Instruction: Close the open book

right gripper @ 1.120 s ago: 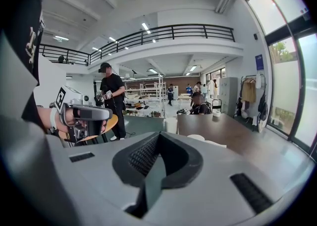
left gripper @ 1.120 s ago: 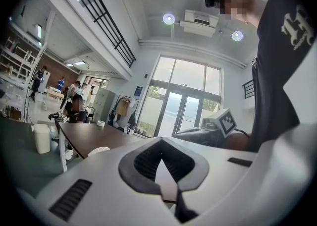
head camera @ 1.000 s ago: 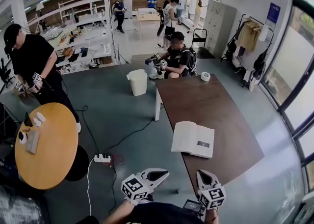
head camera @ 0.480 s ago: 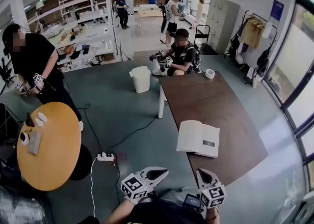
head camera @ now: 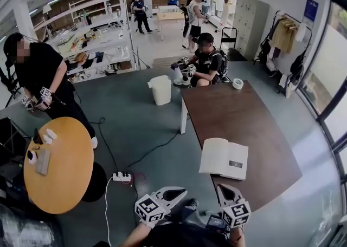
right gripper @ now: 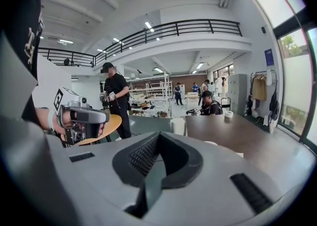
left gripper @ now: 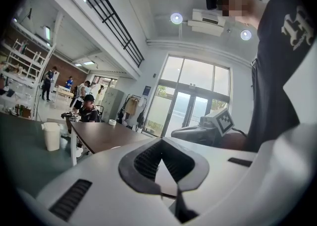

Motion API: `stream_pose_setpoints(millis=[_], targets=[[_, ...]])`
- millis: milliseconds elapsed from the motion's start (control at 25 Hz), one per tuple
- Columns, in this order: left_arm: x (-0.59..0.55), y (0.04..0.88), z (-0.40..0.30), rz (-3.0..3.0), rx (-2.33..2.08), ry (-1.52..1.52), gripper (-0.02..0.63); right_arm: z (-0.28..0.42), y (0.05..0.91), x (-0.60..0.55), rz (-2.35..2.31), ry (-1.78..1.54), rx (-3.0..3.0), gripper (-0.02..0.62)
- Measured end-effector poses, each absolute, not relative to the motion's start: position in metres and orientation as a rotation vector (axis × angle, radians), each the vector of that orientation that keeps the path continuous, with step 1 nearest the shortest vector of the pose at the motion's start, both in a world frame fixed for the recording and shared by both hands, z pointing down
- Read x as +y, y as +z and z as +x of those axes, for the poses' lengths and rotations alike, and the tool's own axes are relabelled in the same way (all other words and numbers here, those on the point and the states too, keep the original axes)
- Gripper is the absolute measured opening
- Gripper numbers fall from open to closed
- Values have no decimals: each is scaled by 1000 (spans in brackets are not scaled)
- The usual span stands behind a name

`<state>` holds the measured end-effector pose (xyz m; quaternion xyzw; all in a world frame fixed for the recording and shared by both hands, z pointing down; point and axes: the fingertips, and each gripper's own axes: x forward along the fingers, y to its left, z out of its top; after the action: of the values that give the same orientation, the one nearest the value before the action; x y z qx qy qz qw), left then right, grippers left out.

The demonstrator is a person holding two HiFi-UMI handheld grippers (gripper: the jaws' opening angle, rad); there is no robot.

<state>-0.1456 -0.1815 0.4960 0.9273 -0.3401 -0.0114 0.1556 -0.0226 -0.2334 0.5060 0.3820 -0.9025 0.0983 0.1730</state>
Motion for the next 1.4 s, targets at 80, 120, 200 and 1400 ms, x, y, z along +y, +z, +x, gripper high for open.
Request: stream_pose_setpoints(millis=[80,120,200,1400], targets=[[-194,496,-144,2664,-977,-18,6,-22,507,-243,1075,283,-2561,-12],[-199,495,-145,2665,-980,-17,6,-22,508,-247,1072,287,-2563,-12],[-210,496,-148,2658,-993,-21,6,-22,511,-255,1067,292,-2567,-12],[-339,493,-90,2640,-1054,57,6,49,514,-390,1096,343,-2638,-12]])
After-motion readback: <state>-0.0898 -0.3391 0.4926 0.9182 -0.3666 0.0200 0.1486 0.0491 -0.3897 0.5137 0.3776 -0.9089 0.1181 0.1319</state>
